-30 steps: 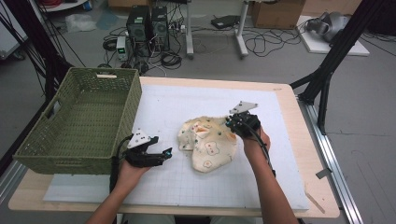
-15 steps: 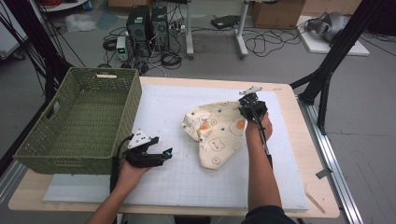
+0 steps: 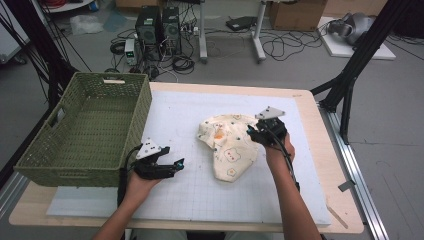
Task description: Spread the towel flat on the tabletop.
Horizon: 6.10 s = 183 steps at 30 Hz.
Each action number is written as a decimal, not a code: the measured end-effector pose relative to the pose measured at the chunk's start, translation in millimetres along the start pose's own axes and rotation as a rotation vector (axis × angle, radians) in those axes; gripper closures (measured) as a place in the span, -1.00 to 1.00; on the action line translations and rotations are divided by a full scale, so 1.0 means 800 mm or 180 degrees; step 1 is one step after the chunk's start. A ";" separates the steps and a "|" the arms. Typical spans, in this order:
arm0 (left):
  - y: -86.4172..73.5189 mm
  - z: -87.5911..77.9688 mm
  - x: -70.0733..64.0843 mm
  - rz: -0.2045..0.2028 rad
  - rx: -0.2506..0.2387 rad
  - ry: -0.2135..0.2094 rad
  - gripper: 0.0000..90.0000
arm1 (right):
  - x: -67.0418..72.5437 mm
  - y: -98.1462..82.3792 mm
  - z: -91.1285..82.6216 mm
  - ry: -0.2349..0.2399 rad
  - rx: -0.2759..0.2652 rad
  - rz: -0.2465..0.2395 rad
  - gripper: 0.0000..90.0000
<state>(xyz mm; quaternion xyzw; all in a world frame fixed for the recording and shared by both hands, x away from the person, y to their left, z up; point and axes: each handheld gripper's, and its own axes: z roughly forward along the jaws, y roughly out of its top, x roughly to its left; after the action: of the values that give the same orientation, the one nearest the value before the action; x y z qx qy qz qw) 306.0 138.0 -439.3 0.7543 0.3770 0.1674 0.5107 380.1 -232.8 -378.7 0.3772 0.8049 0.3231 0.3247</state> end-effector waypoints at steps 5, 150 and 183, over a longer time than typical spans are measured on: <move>0.001 0.000 0.000 0.0016 -0.0010 -0.0009 -0.40 | 0.012 -0.028 -0.029 0.0217 -0.0153 0.0015 -0.25; 0.046 0.034 0.026 -0.0568 0.0369 0.0326 0.25 | 0.020 -0.142 -0.089 0.0700 0.0442 0.0312 0.45; 0.054 0.016 0.027 -0.0365 0.0044 0.0334 -0.07 | -0.018 -0.063 0.038 -0.0065 0.0343 0.0430 0.91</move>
<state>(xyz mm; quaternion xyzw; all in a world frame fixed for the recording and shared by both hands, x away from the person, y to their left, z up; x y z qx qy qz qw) 345.6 137.4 -409.2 0.7252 0.4469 0.1746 0.4938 390.6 -261.4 -431.3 0.4509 0.7905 0.2966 0.2895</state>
